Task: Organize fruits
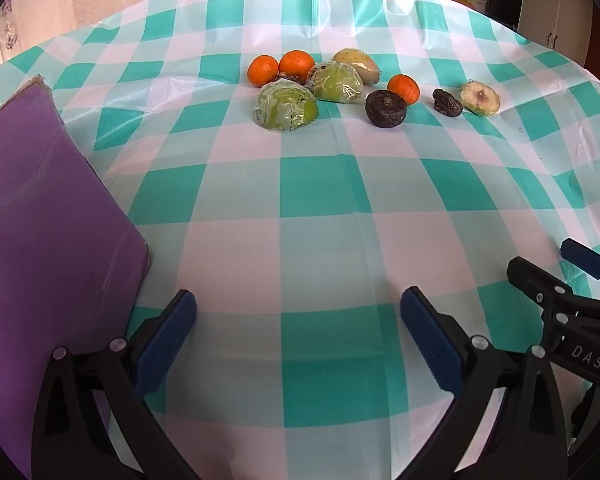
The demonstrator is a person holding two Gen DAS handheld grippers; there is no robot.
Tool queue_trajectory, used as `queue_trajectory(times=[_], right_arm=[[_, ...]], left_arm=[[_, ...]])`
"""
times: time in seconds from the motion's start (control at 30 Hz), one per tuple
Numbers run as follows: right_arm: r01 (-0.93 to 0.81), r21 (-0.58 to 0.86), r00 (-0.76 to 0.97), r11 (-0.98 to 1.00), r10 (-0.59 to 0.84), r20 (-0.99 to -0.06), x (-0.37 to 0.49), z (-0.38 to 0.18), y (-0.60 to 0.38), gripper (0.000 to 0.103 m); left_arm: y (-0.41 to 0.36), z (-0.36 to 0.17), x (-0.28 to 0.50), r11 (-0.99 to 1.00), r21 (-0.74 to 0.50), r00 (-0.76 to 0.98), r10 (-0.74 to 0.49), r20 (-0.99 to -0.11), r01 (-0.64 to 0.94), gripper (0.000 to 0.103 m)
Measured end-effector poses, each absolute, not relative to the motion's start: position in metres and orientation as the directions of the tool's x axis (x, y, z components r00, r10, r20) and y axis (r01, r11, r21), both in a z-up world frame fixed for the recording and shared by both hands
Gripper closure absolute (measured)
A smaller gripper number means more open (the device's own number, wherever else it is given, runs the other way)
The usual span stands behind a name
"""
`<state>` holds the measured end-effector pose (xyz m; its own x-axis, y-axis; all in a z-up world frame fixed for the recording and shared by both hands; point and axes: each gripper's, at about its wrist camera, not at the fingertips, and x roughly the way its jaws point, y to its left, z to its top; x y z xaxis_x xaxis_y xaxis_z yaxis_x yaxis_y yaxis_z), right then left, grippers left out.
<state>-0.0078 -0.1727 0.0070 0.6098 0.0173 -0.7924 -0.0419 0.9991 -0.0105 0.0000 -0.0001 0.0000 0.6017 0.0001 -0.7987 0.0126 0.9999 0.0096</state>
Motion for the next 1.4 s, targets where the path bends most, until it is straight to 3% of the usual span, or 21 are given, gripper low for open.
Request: queue_trajectory(times=[1.23,1.4], right_arm=[[-0.100,-0.013,0.597,0.995,0.049,-0.801,-0.008,0.008,-0.175,0.015],[-0.009,-0.004,0.601,1.000,0.002,-0.799,-0.004,0.009,-0.192,0.016]], left_arm=[[0.000,0.000,-0.002,1.000,0.021,0.598,0.021,-0.801,-0.008,0.001],[-0.005,0.002,0.017,1.000,0.008,0.588,0.014,-0.808,-0.013,0.001]])
